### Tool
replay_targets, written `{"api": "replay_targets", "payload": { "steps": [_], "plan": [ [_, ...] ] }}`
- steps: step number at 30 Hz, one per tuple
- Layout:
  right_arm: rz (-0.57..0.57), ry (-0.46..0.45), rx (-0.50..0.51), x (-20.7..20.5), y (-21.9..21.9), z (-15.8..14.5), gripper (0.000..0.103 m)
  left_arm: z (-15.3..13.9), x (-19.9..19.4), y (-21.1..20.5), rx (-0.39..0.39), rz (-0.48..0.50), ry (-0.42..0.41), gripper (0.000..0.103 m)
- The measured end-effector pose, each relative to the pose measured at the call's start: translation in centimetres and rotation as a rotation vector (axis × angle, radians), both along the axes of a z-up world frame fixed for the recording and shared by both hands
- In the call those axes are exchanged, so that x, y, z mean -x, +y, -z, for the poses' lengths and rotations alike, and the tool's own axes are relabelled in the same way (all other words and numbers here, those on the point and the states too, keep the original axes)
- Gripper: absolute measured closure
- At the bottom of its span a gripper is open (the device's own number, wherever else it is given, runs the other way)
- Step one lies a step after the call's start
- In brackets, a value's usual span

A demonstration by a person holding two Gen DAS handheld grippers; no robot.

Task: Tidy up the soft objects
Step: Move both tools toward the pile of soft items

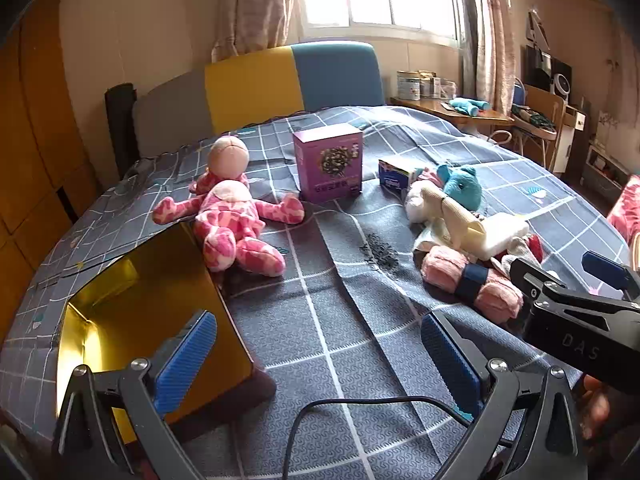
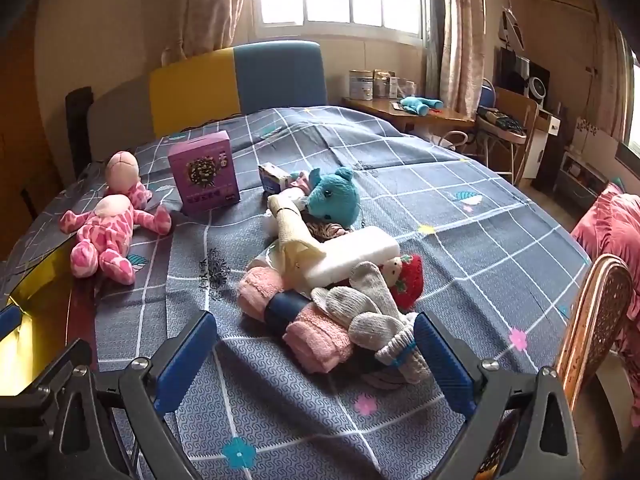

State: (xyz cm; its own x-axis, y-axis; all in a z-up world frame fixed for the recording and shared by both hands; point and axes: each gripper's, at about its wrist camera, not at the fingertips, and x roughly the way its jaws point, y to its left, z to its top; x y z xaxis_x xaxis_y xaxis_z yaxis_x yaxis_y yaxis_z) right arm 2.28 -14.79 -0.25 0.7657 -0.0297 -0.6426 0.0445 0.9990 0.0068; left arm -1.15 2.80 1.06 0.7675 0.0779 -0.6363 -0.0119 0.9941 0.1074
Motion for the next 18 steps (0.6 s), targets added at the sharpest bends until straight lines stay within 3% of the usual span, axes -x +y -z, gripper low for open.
{"api": "replay_targets", "payload": {
  "steps": [18],
  "plan": [
    [-0.024,-0.01,0.004,-1.4,-0.5,-0.8,0.002,-0.1,-0.6,1.0,0.02,-0.032,0.022,0.0]
  ]
}}
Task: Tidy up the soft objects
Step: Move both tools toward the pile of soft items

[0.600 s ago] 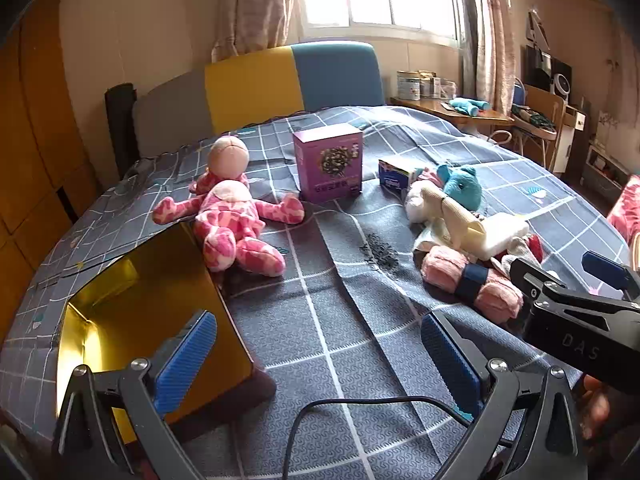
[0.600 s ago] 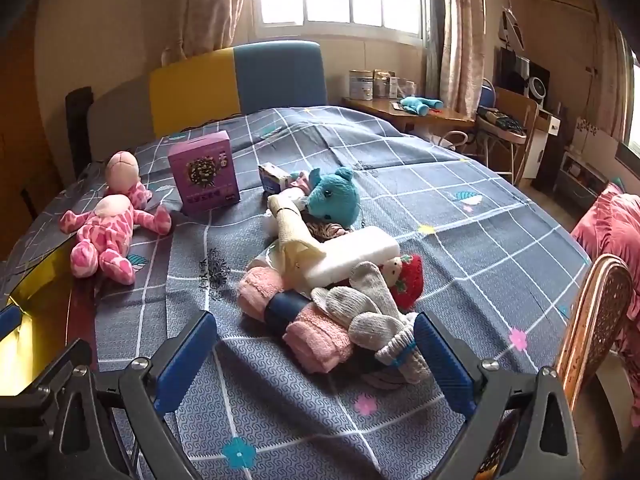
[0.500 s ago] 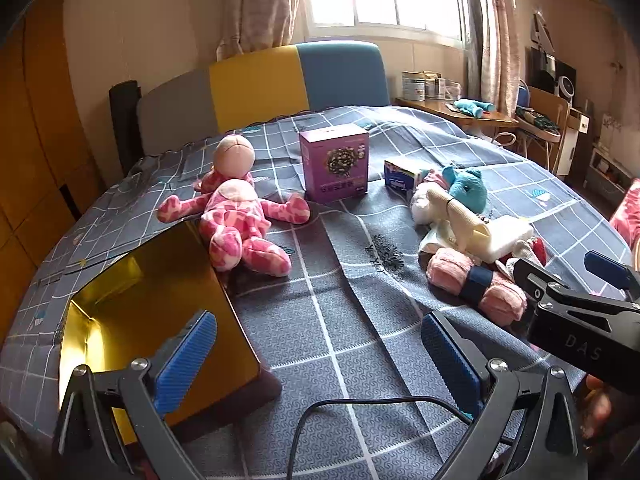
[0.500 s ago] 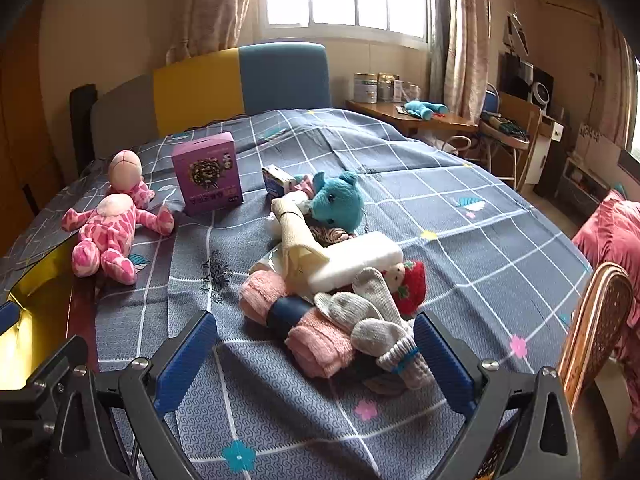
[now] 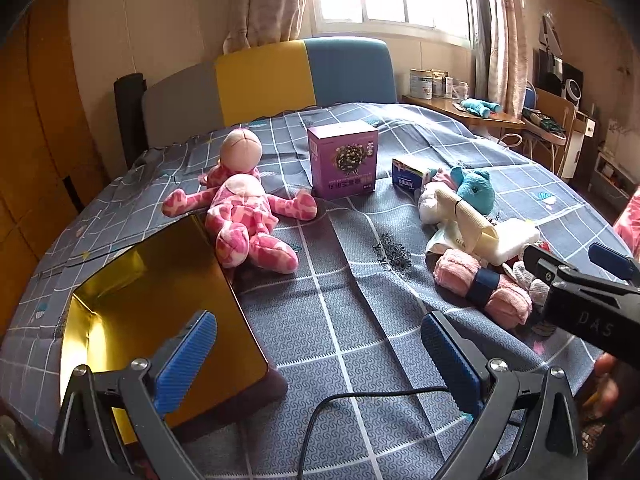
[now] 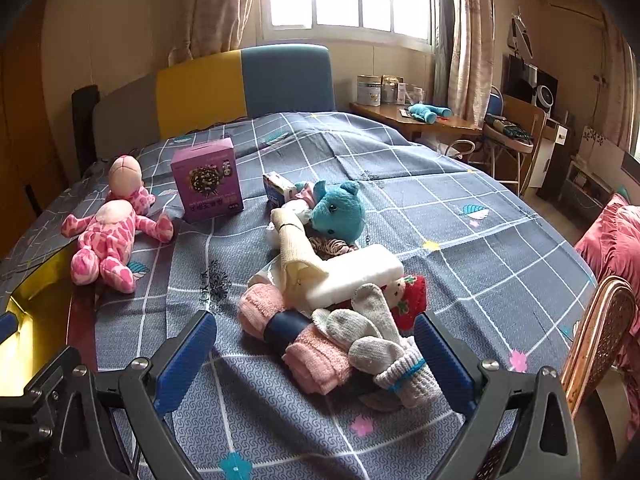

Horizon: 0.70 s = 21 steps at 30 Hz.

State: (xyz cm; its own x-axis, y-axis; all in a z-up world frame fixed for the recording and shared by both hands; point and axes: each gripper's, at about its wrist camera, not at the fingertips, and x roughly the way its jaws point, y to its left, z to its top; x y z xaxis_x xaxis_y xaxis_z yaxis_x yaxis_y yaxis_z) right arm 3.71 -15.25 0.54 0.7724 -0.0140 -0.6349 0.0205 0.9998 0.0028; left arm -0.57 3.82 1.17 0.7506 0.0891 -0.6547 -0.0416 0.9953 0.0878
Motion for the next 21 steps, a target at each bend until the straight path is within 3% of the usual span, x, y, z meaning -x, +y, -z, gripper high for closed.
{"api": "replay_targets", "payload": {
  "steps": [21],
  "plan": [
    [0.035,0.002,-0.011,-0.2,-1.7,-0.1,0.002,0.2,0.1,-0.6,0.015,0.031,0.02,0.0]
  ]
}}
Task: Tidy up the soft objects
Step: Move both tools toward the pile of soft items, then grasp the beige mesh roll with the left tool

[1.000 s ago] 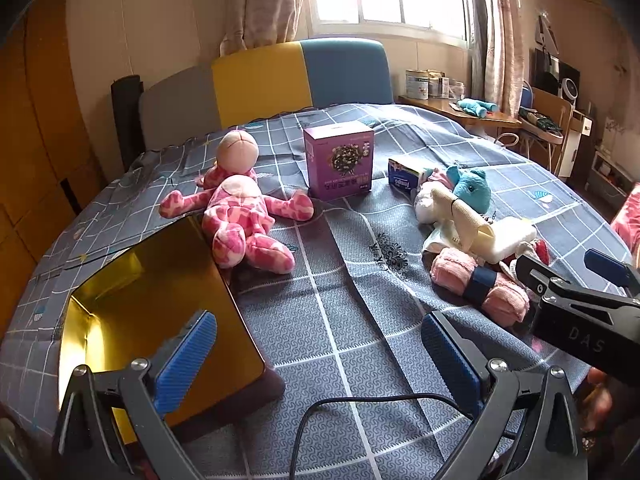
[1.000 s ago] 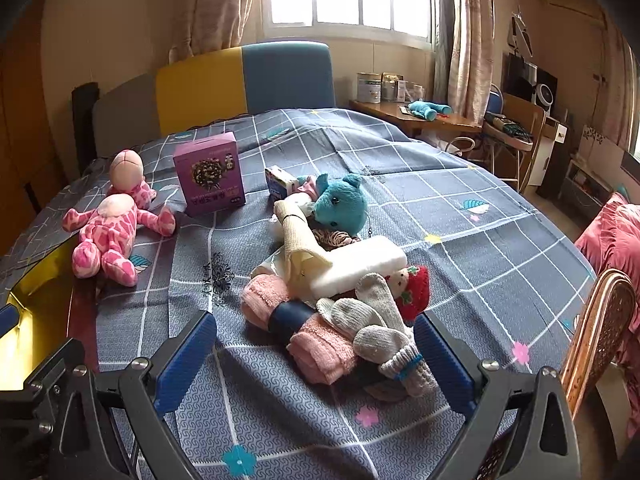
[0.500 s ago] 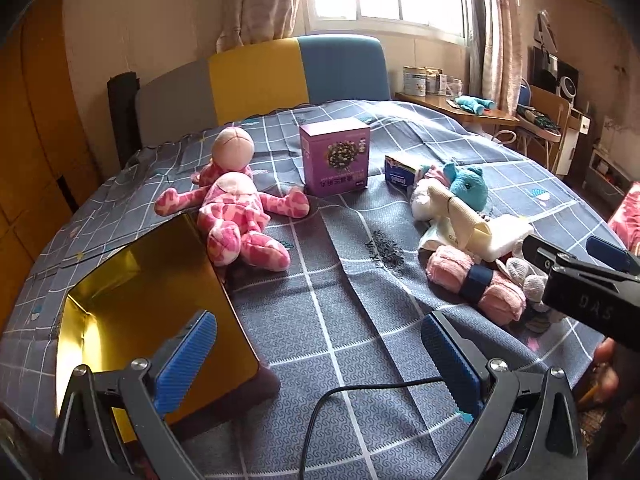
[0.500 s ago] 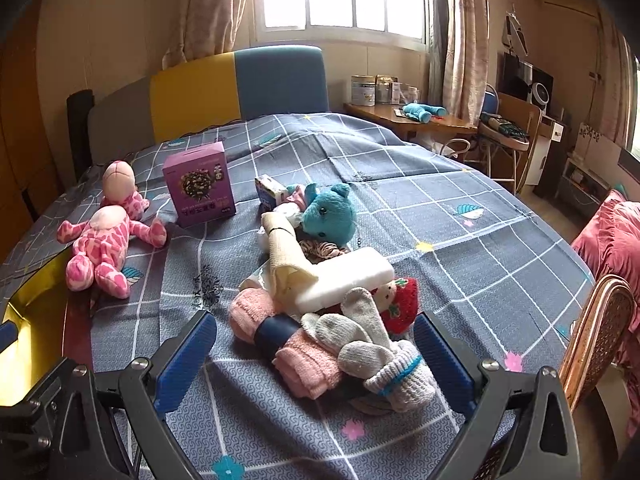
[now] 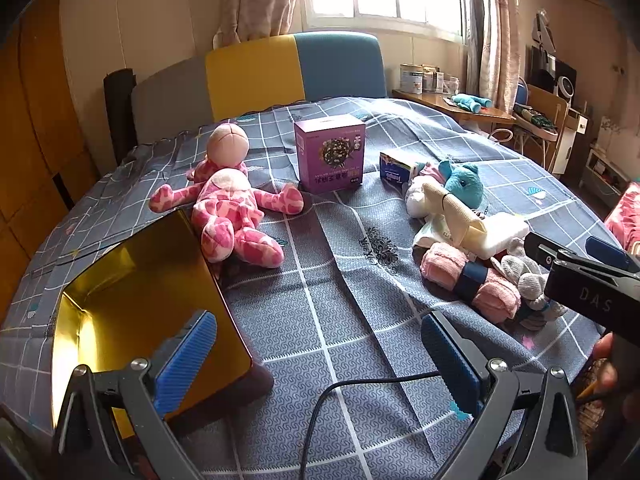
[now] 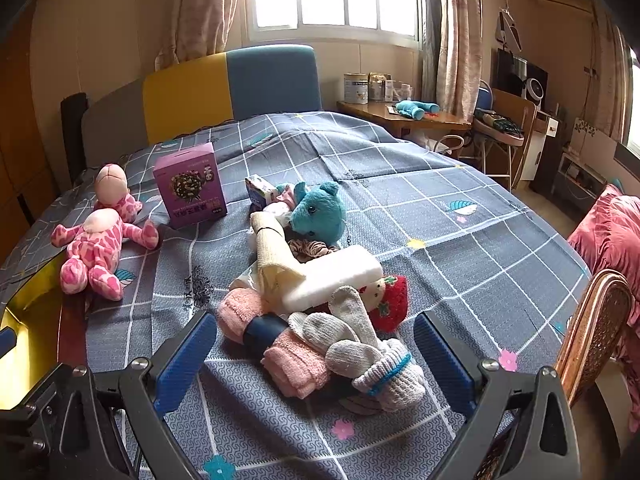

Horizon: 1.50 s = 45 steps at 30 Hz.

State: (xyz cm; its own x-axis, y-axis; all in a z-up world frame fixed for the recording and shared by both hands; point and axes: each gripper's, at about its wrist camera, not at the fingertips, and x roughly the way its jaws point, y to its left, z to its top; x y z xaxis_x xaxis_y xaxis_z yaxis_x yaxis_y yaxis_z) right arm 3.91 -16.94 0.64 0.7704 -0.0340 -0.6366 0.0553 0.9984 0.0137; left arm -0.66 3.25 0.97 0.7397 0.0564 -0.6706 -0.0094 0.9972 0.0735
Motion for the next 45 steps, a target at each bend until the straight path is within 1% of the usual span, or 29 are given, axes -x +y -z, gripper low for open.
{"api": "replay_targets", "payload": {
  "steps": [7,11,13,15,16,18,20,21,23,26,27,28,30,32,35,39,41,43,45],
  "plan": [
    [0.008,-0.003,-0.004,-0.1,-0.6,-0.3,0.002,0.0,-0.2,-0.4,0.003,0.013,0.007,0.0],
    [0.016,-0.004,-0.002,-0.4,-1.2,-0.5,0.002,-0.2,-0.7,-1.0,0.004,0.041,0.01,0.0],
    [0.017,-0.003,0.002,-0.6,-1.6,-0.7,0.002,-0.2,-1.1,-1.1,0.028,0.065,0.024,0.0],
    [0.018,0.001,-0.009,-0.9,-2.4,-0.9,0.002,-0.1,-1.9,-1.1,0.07,0.087,0.046,0.0],
    [0.024,0.003,-0.022,-1.1,-2.9,-1.1,0.002,-0.1,-2.3,-1.1,0.093,0.098,0.062,0.0],
    [0.04,0.006,-0.039,-1.4,-4.0,-1.4,0.002,0.1,-3.3,-0.8,0.169,0.123,0.1,0.0],
    [0.054,0.008,-0.055,-1.6,-5.1,-1.6,0.002,0.2,-4.1,-0.6,0.21,0.128,0.107,0.0],
    [0.058,0.014,-0.068,-1.8,-5.8,-1.6,0.002,0.2,-4.5,-0.7,0.207,0.126,0.11,0.0],
    [0.06,0.03,-0.097,-2.2,-6.8,-1.6,0.002,0.5,-5.8,-1.0,0.208,0.123,0.142,0.0],
    [0.064,0.054,-0.152,-2.9,-8.3,-1.3,0.002,0.9,-7.3,-1.3,0.247,0.136,0.181,0.0],
    [0.065,0.064,-0.172,-3.1,-8.8,-1.2,0.002,1.0,-7.7,-1.5,0.246,0.135,0.188,0.0],
    [0.065,0.072,-0.192,-3.3,-9.2,-1.0,0.002,1.2,-8.2,-1.8,0.248,0.145,0.196,0.0],
    [0.064,0.089,-0.23,-3.6,-9.9,-0.6,0.002,1.9,-9.3,-2.6,0.26,0.173,0.238,0.0],
    [0.063,0.097,-0.239,-3.7,-10.3,-0.3,0.002,2.6,-10.1,-3.5,0.288,0.206,0.278,0.0],
    [0.054,0.098,-0.251,-3.7,-10.7,-0.1,0.002,3.3,-10.9,-4.7,0.273,0.218,0.293,0.0],
    [0.043,0.097,-0.282,-3.8,-10.9,0.0,0.002,3.2,-13.0,-6.2,0.272,0.228,0.308,0.007],
    [0.028,0.09,-0.286,-3.8,-10.8,0.0,0.002,2.8,-14.5,-7.2,0.267,0.226,0.293,0.008],
    [0.019,0.088,-0.283,-3.8,-10.7,0.0,0.002,2.6,-16.1,-8.1,0.274,0.231,0.297,0.015],
    [0.001,0.08,-0.287,-3.8,-10.6,-0.1,0.002,2.5,-17.6,-8.9,0.293,0.227,0.303,0.019]
  ]
}}
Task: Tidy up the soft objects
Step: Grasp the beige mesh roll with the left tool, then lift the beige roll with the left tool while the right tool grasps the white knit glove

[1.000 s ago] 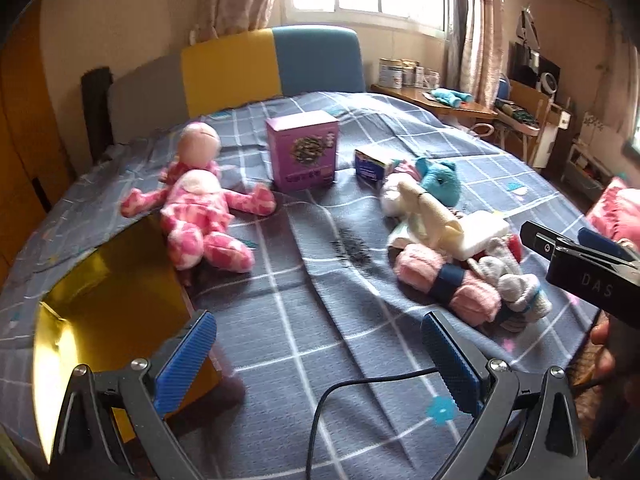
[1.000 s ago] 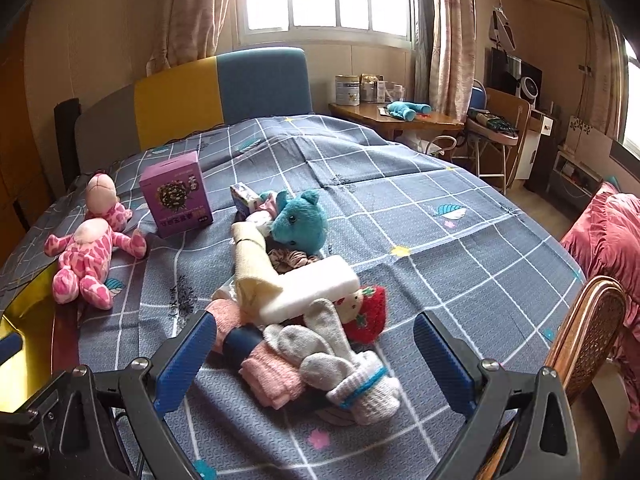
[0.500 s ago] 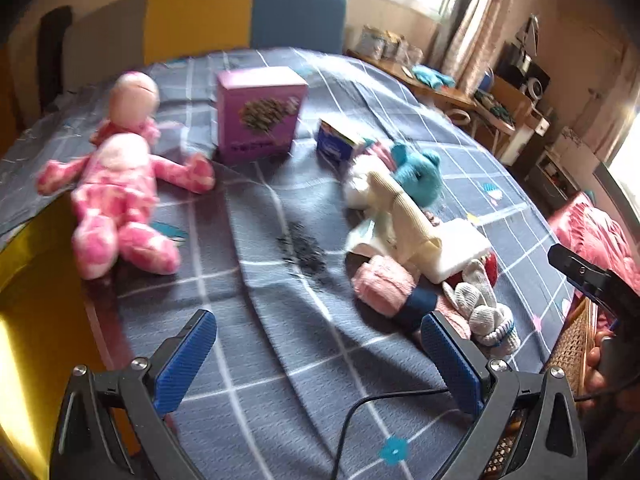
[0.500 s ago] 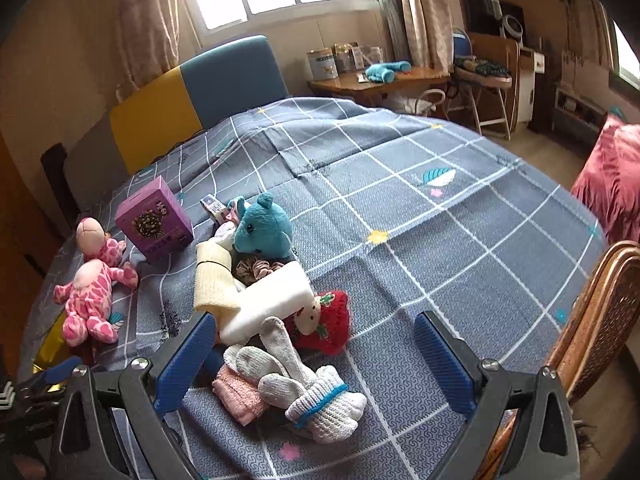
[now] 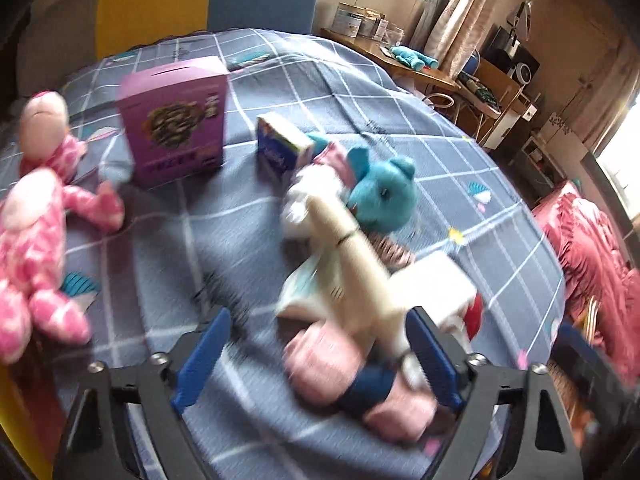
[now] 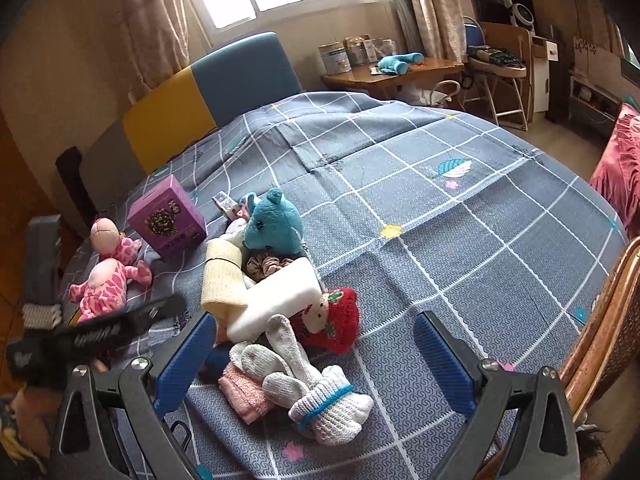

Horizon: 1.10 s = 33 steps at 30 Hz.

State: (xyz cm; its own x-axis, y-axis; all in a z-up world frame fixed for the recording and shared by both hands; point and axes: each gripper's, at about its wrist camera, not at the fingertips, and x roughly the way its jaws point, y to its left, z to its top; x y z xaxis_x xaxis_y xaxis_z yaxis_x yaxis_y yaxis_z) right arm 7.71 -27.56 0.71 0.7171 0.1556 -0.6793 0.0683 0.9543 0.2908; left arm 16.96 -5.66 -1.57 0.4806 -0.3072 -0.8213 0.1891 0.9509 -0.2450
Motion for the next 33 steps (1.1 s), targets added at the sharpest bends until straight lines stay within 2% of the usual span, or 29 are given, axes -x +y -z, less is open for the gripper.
{"api": "replay_targets", "payload": {
  "steps": [6,8,9,10,11,13,14,18,24,28,33],
  "plan": [
    [-0.004,-0.005,-0.034,0.0,-0.4,0.1,0.002,1.0,-4.1,-2.1,-0.002,-0.051,0.029,0.021],
    [-0.005,-0.006,-0.046,0.0,-0.5,0.2,0.002,2.1,-5.6,-2.5,0.019,-0.054,0.069,0.03],
    [-0.003,-0.005,-0.048,0.0,-0.5,0.2,0.002,2.6,-6.1,-2.8,0.022,-0.049,0.086,0.049],
    [-0.005,-0.004,-0.05,-0.1,-0.5,0.2,0.002,3.3,-6.6,-3.1,0.023,-0.039,0.114,0.075],
    [-0.01,-0.002,-0.051,-0.1,-0.5,0.2,0.003,3.9,-7.0,-3.2,0.047,-0.025,0.152,0.079],
    [-0.013,0.002,-0.048,-0.1,-0.4,0.2,0.009,3.8,-6.4,-2.5,0.116,-0.022,0.146,0.081],
    [-0.01,0.002,-0.046,-0.1,-0.4,0.2,0.012,3.4,-5.8,-2.4,0.117,-0.015,0.129,0.081],
    [-0.002,0.014,-0.054,-0.3,-0.6,0.4,0.027,0.8,-2.3,-1.1,0.057,0.023,-0.005,0.082],
    [-0.005,0.064,-0.049,-0.8,-0.5,0.9,0.036,-1.3,3.3,2.5,0.048,0.042,-0.105,0.082],
    [-0.086,0.161,-0.015,-2.0,0.7,1.8,0.036,-0.8,6.3,4.1,0.029,0.065,-0.107,0.082],
    [-0.219,0.32,0.107,-3.4,3.4,3.5,0.036,1.2,10.1,6.0,-0.006,0.082,-0.075,0.082]
  ]
}}
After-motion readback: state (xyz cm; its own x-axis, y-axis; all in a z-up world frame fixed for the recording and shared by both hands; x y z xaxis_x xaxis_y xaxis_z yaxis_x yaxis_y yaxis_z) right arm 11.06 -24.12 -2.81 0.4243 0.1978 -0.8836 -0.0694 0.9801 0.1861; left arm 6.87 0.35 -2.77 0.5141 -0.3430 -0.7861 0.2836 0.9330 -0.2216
